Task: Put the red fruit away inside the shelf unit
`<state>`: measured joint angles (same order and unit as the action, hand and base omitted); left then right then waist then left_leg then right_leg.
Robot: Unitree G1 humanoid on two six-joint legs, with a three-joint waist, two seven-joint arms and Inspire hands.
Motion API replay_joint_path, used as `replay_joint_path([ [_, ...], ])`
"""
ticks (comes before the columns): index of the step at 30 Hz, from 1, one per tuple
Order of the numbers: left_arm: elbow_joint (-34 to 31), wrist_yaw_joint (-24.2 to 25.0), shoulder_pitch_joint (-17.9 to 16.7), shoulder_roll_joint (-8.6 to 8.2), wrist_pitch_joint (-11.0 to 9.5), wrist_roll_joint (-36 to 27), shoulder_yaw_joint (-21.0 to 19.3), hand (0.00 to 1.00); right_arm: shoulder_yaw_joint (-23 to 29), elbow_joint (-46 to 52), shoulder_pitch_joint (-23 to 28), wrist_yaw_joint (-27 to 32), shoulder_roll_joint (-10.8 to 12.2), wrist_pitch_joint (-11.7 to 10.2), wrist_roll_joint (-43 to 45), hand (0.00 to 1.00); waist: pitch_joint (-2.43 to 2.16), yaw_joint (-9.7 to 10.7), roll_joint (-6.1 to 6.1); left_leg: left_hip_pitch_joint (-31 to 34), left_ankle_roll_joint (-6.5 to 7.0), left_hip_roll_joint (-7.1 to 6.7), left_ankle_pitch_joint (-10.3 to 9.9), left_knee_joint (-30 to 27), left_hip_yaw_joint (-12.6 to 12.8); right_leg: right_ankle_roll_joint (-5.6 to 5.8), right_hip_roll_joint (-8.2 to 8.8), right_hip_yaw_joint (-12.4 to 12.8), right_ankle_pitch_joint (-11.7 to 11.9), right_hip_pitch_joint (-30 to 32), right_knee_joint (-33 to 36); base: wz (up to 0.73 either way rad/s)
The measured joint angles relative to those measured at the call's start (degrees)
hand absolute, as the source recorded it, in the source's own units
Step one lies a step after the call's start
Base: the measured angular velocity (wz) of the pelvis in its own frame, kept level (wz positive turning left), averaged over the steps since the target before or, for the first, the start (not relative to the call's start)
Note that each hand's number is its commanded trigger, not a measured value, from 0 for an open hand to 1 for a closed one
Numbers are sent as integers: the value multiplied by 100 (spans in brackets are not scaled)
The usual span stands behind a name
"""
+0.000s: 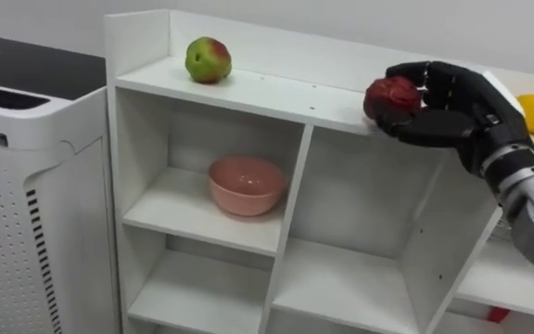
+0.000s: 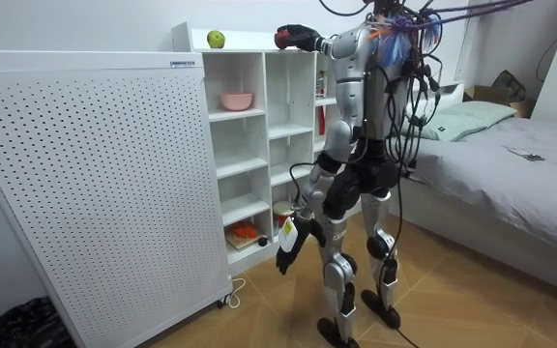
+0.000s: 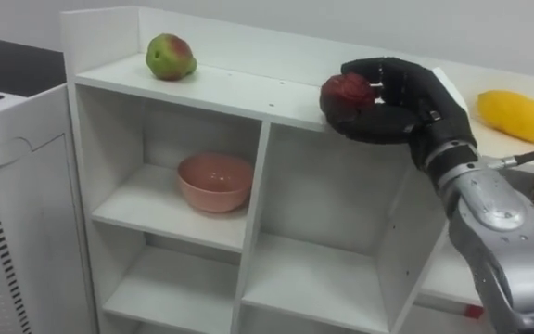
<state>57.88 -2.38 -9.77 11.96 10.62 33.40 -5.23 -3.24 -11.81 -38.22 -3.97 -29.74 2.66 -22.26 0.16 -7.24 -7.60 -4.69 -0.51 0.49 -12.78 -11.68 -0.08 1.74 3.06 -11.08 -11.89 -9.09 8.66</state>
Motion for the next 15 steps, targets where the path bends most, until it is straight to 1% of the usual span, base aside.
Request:
replay_joint_path([
  [1, 24, -14, 6, 1, -14, -2, 2, 0, -3, 161, 78, -16, 5, 2, 4, 100, 6, 17, 22, -1, 0, 0, 0, 0, 0, 0, 0, 3, 0, -1, 0, 0],
  [2, 71, -53, 7, 2, -49, -4, 16, 0, -8, 496, 252, -44, 20, 2, 4, 100, 2, 49, 57, 0, 0, 1, 0, 5, 1, 0, -1, 5, 0, -1, 0, 0],
  [4, 132, -99, 7, 9, -63, -4, 121, 0, -65, 994, 546, -86, 23, 14, -60, 100, -17, 46, 116, -25, 0, 4, 1, 29, 30, 0, -1, 17, 0, 4, -1, -5],
  [6, 235, -145, 27, 5, -69, -9, 205, 0, -368, 1516, 832, -320, 40, 118, -155, 100, -28, 31, 181, -94, 0, 16, 1, 69, 126, 0, -7, 126, 0, 0, -1, -21],
  [7, 268, -174, 34, 3, -69, -9, 211, 0, -458, 1571, 868, -387, 50, 121, -197, 100, -34, 29, 191, -105, 0, 18, 1, 76, 144, 0, -8, 154, 0, 0, -1, -18],
  [11, 397, -241, 133, -17, -106, -10, 209, 0, -595, 2021, 1090, -755, 193, 329, -329, 100, -35, 19, 189, -97, 1, 18, 2, 78, 164, 0, -5, 161, 0, 16, 0, -3],
  [14, 394, -254, 129, -15, -109, -9, 209, 0, -641, 2473, 1257, -1016, 266, 336, -548, 100, -39, 23, 183, -78, 1, 22, 2, 55, 152, 0, -8, 133, 0, 14, 2, 4],
  [15, 393, -258, 118, -13, -109, -15, 217, 0, -691, 2578, 1286, -1123, 330, 338, -584, 100, -23, 31, 209, -29, 1, 23, 1, 36, 153, -1, -7, 97, 0, 16, 3, 10],
])
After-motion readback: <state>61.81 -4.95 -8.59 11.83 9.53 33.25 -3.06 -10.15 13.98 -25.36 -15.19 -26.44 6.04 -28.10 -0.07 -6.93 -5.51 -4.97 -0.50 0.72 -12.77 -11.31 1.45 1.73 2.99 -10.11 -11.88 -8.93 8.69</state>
